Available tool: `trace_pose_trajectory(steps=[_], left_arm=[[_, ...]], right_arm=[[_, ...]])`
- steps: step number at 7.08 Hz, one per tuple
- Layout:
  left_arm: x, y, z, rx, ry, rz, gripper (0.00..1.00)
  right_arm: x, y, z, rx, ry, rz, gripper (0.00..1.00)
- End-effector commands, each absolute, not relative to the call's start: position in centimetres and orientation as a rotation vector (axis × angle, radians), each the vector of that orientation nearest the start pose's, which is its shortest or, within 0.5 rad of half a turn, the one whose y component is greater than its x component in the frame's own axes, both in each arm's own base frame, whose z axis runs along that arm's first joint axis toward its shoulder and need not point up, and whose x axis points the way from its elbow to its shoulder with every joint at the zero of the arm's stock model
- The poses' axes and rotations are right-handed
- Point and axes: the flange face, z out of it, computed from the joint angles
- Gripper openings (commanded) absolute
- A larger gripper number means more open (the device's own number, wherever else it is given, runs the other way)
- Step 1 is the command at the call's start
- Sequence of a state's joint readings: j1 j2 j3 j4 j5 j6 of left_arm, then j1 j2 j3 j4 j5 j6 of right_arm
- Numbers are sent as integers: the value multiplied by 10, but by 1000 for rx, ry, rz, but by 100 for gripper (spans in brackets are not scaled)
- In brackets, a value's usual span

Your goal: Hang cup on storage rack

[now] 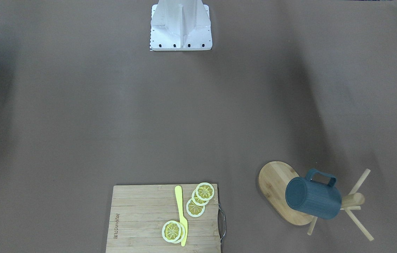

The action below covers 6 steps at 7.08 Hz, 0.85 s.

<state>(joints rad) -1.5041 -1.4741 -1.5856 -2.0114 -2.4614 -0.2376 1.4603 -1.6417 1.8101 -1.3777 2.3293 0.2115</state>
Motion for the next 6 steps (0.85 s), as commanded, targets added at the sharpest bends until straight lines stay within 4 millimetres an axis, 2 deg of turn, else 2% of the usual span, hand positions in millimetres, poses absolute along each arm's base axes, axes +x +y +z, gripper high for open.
trace_pose_trajectory(steps=[1, 2, 3, 4, 5, 6], left_arm=[[-27, -458, 657, 187, 854, -12, 97], [-28, -454, 662, 174, 840, -17, 97], [-30, -453, 655, 128, 831, -19, 97], [-34, -453, 628, 68, 814, 1, 97], [-51, -448, 613, 51, 766, 20, 97], [-52, -452, 608, 49, 757, 42, 97]], right_arm=[[13, -478, 557, 223, -779, -57, 100], [13, -475, 560, 218, -779, -54, 100], [13, -475, 560, 217, -779, -54, 100], [13, -475, 559, 220, -779, -56, 100], [13, -475, 559, 220, -779, -56, 100], [13, -475, 560, 218, -779, -56, 100]])
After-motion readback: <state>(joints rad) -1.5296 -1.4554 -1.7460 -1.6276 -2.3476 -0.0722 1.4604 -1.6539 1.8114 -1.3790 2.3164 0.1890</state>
